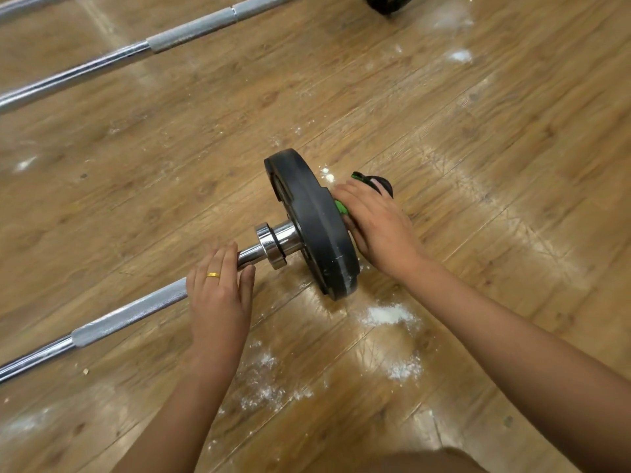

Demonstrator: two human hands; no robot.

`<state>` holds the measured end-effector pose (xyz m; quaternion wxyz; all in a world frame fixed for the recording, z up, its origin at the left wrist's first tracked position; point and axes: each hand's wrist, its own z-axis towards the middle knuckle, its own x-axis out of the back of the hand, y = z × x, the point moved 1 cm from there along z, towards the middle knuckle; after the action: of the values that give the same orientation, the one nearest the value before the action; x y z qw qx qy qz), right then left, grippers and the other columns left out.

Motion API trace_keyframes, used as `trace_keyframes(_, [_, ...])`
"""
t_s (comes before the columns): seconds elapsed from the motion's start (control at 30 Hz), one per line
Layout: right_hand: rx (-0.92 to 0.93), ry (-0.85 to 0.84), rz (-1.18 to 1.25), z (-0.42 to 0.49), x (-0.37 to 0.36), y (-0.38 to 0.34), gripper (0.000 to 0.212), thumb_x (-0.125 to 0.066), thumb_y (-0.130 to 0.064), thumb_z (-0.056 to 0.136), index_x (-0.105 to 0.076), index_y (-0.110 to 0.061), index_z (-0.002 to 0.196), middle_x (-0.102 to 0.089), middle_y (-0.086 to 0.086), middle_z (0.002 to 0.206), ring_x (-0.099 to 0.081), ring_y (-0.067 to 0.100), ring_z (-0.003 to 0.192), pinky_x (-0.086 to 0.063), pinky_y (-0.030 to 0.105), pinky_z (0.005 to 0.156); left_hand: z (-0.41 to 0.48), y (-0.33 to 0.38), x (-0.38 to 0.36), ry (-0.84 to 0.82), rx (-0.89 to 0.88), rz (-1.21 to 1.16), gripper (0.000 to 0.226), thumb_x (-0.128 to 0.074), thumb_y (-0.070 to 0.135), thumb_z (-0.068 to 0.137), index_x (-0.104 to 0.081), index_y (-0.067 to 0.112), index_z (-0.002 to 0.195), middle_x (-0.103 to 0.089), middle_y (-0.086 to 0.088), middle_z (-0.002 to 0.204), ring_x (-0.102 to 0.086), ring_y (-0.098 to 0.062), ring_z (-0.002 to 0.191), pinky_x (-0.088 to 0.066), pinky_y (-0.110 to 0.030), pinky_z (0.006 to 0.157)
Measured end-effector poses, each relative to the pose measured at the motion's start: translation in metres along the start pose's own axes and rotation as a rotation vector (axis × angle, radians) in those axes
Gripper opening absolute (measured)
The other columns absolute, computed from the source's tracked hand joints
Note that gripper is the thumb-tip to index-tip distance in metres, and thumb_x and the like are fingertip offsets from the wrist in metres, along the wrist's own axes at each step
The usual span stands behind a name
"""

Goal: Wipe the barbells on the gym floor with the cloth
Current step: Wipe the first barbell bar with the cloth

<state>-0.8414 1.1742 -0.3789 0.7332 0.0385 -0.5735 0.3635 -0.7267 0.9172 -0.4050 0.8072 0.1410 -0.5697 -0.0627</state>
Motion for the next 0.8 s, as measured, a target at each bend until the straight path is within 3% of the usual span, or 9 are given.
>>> trace_keyframes(0.2, [-0.085,0.054,0.057,-0.014,-0.006,-0.012,0.040,-0.046,-0.016,0.102,-0.053,-0.008,0.140,-0.058,0.007,0.141,-0.043,0.025,0.140,-0.028,0.047,0.120,-0.017,0.007,0.007,0.011,-0.027,-0.004,0.048,-0.052,0.030,0.101,-0.054,0.001,0.139,-0.061,-0.018,0.134,-0.052,-0.036,0.126,-0.036,-0.049,0.108])
trace_keyframes(0.43, [-0.210,0.008,0.029,0.001,0.014,-0.005,0.033,-0.043,-0.021,0.105,-0.060,-0.010,0.131,-0.064,0.007,0.128,-0.055,0.024,0.123,-0.042,0.045,0.107,-0.034,0.009,0.008,0.009,-0.064,-0.005,0.051,-0.055,0.029,0.098,-0.052,0.002,0.142,-0.058,-0.018,0.137,-0.047,-0.035,0.135,-0.025,-0.043,0.118])
trace_keyframes(0.6, [-0.090,-0.050,0.060,-0.029,0.014,-0.024,0.037,-0.043,-0.020,0.103,-0.060,-0.010,0.134,-0.063,0.006,0.134,-0.051,0.023,0.133,-0.027,0.040,0.119,-0.044,0.014,0.008,0.040,-0.080,0.006,0.053,-0.054,0.030,0.099,-0.052,0.001,0.142,-0.057,-0.018,0.140,-0.045,-0.035,0.138,-0.027,-0.049,0.118])
trace_keyframes(0.7, [-0.018,-0.109,0.021,-0.024,0.021,-0.010,0.032,-0.045,-0.022,0.105,-0.061,-0.011,0.129,-0.066,0.004,0.123,-0.058,0.022,0.121,-0.040,0.041,0.109,-0.052,0.016,0.006,0.060,-0.105,0.045,0.054,-0.052,0.033,0.099,-0.052,0.001,0.143,-0.055,-0.017,0.143,-0.043,-0.033,0.140,-0.029,-0.051,0.117])
trace_keyframes(0.8, [-0.187,0.002,0.029,-0.019,0.023,-0.010,0.026,-0.044,-0.022,0.105,-0.064,-0.015,0.118,-0.066,-0.001,0.106,-0.059,0.018,0.103,-0.047,0.045,0.094,-0.057,0.013,0.005,0.097,-0.156,0.103,0.053,-0.051,0.036,0.100,-0.053,0.002,0.142,-0.056,-0.014,0.144,-0.042,-0.029,0.141,-0.026,-0.047,0.118])
